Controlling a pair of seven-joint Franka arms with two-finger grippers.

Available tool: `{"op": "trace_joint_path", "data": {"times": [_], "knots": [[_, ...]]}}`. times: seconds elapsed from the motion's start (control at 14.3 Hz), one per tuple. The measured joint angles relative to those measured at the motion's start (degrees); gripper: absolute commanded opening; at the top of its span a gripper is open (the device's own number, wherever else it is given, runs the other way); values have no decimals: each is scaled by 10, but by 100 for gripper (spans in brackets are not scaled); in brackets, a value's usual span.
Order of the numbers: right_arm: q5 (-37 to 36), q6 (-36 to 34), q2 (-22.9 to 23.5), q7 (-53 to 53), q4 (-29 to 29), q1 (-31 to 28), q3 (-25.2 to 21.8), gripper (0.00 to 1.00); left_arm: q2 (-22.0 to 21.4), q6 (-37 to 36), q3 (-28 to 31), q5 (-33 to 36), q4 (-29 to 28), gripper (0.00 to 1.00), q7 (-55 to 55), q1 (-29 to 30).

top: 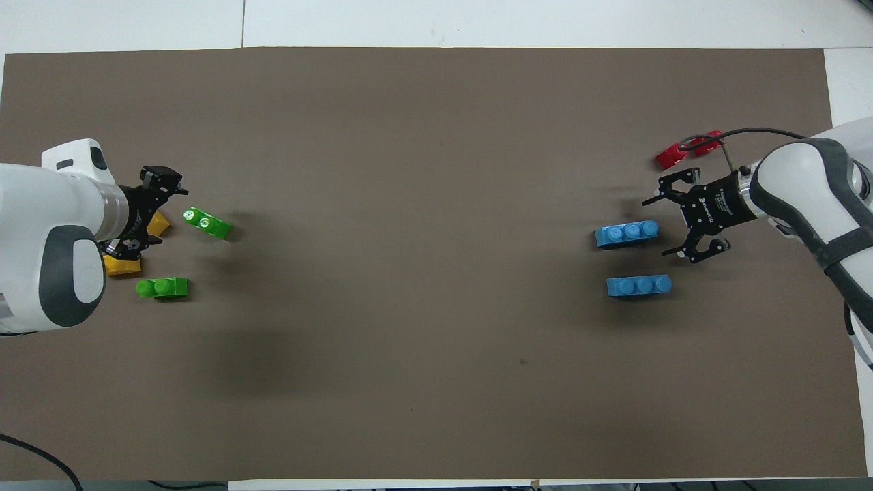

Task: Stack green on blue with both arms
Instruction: 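Reach the left gripper to the green brick while the right gripper reaches the blue brick, then grasp the green brick with the left gripper while the right gripper grasps the blue brick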

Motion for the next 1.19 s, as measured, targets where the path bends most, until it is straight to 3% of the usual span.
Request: {"op": "trace_joint_path", "data": {"times": [0.56,0.63,0.77,0.84,0.98,1.19], "knots": [[0,38,5,-1,-14,3,4,95,44,34,1,0,3,100,-33,0],[0,48,5,-1,-19,5,5,85,51,34,0,0,5,100,-43,0],[0,57,5,-2,-26,6,6,41,64,34,-1,0,12,100,-61,-1],[0,57,5,-6,-28,6,6,25,70,34,-1,0,17,100,-68,-1],[0,57,5,-25,-29,5,5,3,79,34,-1,0,25,100,-80,-1],[0,53,5,-43,-30,3,4,0,93,34,-2,0,35,100,-89,-4]]}}
